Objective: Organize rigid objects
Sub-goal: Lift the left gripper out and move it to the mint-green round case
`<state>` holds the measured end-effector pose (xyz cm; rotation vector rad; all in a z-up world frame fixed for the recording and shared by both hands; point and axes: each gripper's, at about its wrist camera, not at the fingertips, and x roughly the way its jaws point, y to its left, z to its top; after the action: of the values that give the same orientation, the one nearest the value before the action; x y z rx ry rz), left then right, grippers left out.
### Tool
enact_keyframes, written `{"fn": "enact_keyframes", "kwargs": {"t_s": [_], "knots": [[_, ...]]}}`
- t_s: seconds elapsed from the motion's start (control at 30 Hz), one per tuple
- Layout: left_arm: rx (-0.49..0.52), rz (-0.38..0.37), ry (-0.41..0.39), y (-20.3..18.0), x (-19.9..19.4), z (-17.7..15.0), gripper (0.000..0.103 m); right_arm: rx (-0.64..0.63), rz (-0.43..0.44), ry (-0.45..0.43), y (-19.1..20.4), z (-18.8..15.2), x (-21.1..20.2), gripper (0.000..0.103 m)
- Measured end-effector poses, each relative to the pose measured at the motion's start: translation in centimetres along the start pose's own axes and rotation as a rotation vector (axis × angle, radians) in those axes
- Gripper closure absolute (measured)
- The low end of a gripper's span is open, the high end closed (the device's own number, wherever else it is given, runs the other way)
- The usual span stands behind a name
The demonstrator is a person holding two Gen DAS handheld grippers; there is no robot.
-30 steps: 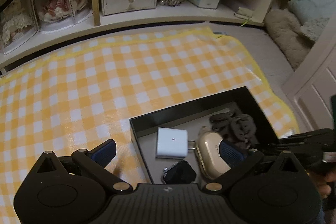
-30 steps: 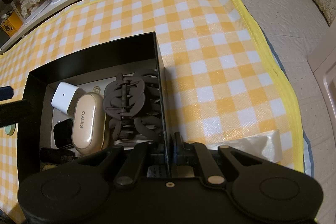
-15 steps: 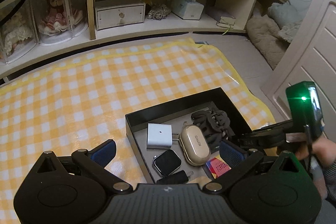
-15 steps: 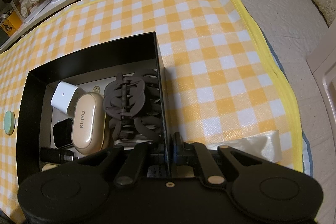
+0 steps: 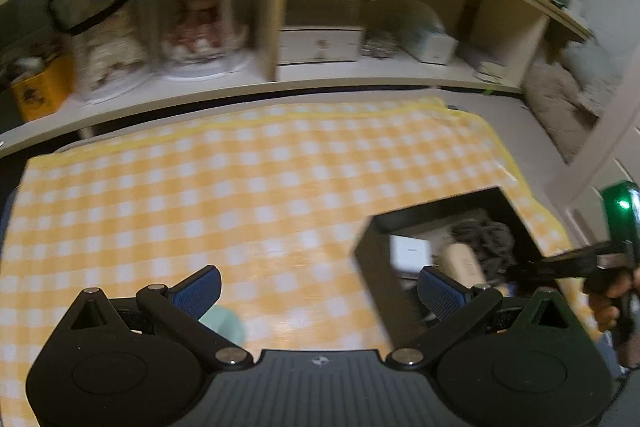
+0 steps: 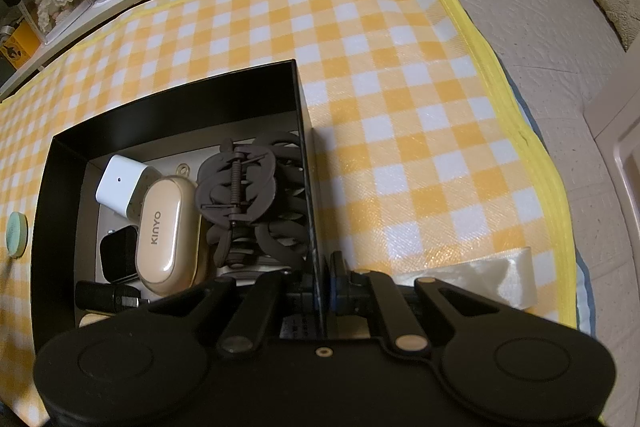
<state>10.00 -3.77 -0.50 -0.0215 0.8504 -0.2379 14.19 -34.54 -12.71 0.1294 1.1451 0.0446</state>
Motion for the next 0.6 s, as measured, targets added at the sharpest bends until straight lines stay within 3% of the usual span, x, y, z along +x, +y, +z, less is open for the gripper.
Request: {"fn": "enact_keyframes", "kwargs": {"t_s": [0.13, 0.43, 0.6], "knots": [[-0.042, 0.043, 0.014, 2.7, 0.7, -0.4, 0.000, 0.001, -0.002, 0.002, -0.1, 0.0, 0.1, 0.097], [-0.104, 0.102, 0.160, 6.8, 5.1, -2.6, 0.000, 0.001, -0.001, 0.002, 0.1, 0.1, 0.0, 0.098], [-0.136, 0.086, 0.212, 7.4, 6.6, -3.4, 0.019, 0.002, -0.001, 0.002, 0.0, 0.1, 0.0, 0.098]]}}
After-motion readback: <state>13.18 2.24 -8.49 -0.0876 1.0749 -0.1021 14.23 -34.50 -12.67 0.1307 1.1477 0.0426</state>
